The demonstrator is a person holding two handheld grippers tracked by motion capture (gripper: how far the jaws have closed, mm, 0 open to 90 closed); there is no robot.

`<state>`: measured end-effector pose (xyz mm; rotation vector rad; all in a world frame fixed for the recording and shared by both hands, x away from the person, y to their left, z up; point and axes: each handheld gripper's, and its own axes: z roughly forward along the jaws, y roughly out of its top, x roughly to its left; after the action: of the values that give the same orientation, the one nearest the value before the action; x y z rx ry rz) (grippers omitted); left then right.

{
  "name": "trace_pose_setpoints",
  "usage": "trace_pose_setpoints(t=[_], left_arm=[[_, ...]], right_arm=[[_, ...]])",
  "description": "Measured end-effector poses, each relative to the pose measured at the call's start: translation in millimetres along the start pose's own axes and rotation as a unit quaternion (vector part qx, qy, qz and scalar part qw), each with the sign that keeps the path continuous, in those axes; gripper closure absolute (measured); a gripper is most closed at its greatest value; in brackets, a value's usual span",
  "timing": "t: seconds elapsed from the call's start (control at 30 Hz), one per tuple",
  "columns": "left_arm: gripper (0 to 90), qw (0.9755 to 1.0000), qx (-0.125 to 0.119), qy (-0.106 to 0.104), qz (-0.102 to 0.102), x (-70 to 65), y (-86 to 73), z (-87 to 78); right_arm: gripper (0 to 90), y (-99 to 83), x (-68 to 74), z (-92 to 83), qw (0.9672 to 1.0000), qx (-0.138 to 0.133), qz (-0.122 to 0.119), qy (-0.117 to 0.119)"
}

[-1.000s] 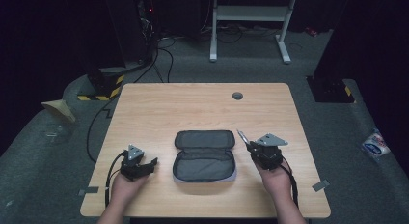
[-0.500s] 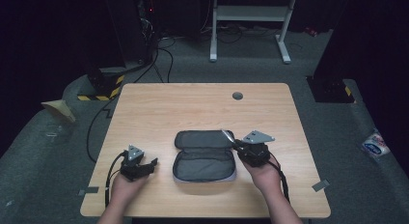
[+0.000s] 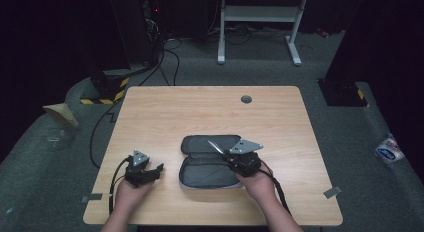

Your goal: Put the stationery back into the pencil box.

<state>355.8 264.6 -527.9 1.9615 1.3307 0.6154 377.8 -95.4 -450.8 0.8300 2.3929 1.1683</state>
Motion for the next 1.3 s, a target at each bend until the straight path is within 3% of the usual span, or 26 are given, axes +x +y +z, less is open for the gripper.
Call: trace_pose_setpoints(t=[0.43,1.1,1.2,1.3], left_arm=[[34.6,1.0000,-0.001,0.000,-0.002,-0.2,0.0,0.3],[34.6,1.0000,-0.001,0.000,-0.001,-0.2,0.0,0.3],[34.6,1.0000,-0.001,0.000,-0.001,-0.1,0.0,0.3],[34.6,1.0000,-0.001,0.000,-0.001,-0.1,0.0,0.3]], right_arm=[[78.4,7.0,22.7,16.2,0.9990,0.002,-0.025,0.036],[78.0,5.0,34.8,25.9,0.9941,0.030,-0.058,0.087],[70.1,4.7,34.6,27.3,0.9933,0.035,-0.050,0.098],[67.9,5.0,33.4,26.6,0.9938,0.035,-0.043,0.097]])
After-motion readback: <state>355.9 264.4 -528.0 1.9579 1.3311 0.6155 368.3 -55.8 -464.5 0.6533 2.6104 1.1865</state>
